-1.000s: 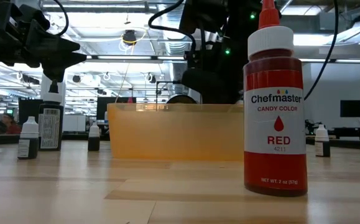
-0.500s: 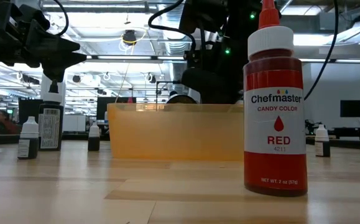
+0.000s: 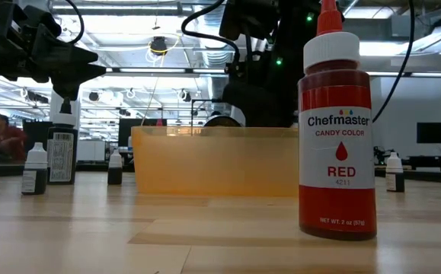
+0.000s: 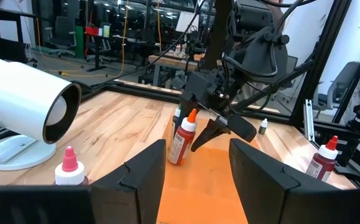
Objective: Pick & Place food coloring
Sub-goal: Put the large orange food coloring into the orange bin
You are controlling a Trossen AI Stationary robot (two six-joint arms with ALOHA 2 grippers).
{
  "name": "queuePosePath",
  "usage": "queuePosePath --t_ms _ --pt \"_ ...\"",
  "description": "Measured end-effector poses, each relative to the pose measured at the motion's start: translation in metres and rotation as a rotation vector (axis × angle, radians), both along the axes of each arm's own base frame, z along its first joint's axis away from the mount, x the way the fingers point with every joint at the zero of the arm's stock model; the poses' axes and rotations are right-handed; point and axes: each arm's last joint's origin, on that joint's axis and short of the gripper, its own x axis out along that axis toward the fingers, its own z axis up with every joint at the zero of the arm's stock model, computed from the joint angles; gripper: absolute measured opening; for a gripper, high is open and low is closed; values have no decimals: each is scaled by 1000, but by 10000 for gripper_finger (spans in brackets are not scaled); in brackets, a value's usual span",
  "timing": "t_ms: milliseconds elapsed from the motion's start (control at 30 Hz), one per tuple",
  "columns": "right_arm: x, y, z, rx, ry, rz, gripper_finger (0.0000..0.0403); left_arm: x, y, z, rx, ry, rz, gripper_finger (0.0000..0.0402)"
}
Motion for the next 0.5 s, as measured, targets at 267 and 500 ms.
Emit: queuePosePath --t_ms 267,500 --pt "0 1 0 26 -1 -11 183 0 0 0 0 0 0 169" --pt "-1 4 0 27 -1 -5 167 0 0 0 0 0 0 169"
